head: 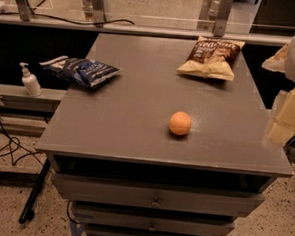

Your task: Move orange near brown chip bag

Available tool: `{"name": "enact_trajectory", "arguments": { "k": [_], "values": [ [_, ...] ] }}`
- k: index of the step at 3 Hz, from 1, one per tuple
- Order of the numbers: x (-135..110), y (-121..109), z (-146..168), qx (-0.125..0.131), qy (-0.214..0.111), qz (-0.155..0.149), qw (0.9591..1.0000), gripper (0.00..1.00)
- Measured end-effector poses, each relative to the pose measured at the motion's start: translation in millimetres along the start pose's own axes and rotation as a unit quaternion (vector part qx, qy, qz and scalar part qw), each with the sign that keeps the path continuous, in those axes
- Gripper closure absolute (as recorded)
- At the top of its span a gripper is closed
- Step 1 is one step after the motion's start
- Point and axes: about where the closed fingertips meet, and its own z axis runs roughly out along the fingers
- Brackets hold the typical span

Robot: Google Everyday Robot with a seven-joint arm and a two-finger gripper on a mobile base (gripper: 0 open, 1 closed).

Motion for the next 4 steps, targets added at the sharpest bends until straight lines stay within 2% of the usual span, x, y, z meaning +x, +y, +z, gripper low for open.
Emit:
{"name": "enact_trajectory", "arguments": {
  "k": [2, 3, 4],
  "values": [
    [-1.3, -0.6, -0.1, 0.004, -0.011, 0.005, 0.9999, 0.00],
    [-6.1, 3.7, 13.9, -0.002, -0.054, 0.024, 0.9983, 0.00],
    [-18.7, 8.5, 39.9, -0.009, -0.120, 0.041, 0.9919, 0.00]
  ]
}}
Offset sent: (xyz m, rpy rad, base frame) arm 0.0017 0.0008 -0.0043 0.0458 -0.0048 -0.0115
